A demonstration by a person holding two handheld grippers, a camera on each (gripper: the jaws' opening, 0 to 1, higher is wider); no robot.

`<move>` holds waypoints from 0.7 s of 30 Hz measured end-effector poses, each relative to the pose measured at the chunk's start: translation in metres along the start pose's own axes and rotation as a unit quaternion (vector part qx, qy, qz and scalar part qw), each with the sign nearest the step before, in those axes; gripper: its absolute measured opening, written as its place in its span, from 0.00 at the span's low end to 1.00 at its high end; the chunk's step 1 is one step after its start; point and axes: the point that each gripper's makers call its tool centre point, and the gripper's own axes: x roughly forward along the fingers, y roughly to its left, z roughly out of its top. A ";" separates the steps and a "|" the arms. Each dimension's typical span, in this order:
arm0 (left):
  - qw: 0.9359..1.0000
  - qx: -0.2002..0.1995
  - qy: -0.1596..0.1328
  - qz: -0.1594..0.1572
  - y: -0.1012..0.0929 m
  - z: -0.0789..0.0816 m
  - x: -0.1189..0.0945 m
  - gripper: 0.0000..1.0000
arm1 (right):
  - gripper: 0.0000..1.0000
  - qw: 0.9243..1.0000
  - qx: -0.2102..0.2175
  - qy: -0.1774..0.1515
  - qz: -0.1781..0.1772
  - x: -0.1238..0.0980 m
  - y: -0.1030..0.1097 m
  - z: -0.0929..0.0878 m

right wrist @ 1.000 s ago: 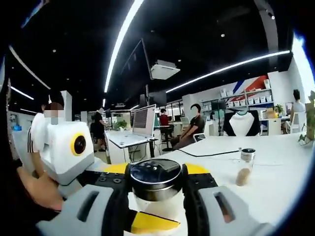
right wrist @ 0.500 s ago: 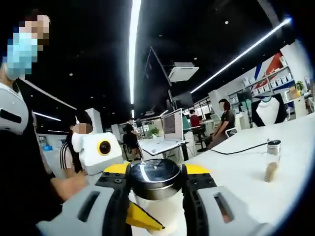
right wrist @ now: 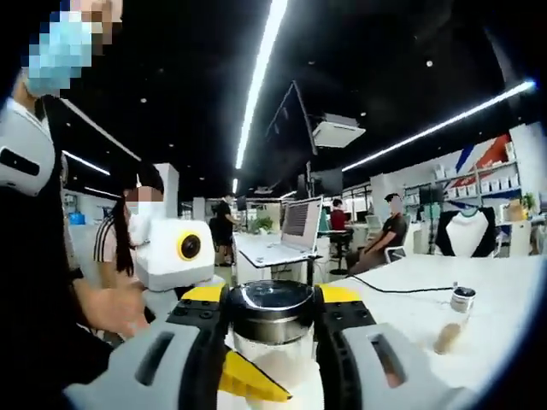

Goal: Rotate the seasoning bottle until the label or dispensing opening points toward the visible target arrow and the bottle remains upright within the marked orientation range

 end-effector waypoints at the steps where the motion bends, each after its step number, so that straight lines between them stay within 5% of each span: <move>1: 1.000 -0.004 0.002 0.012 0.002 -0.001 0.000 0.44 | 0.36 1.000 -0.022 0.004 -0.017 0.002 -0.001 0.000; 3: 1.000 -0.011 0.001 0.019 0.001 0.000 0.001 0.44 | 0.38 0.997 -0.054 0.017 -0.049 0.005 -0.006 -0.004; 7: 0.999 -0.010 0.004 0.036 0.003 -0.002 0.001 0.45 | 0.38 0.997 -0.034 0.011 -0.074 0.009 -0.009 -0.005; 21: 0.998 0.011 0.007 0.059 0.010 -0.003 -0.005 0.45 | 0.37 0.999 0.021 -0.005 -0.049 0.009 -0.012 -0.003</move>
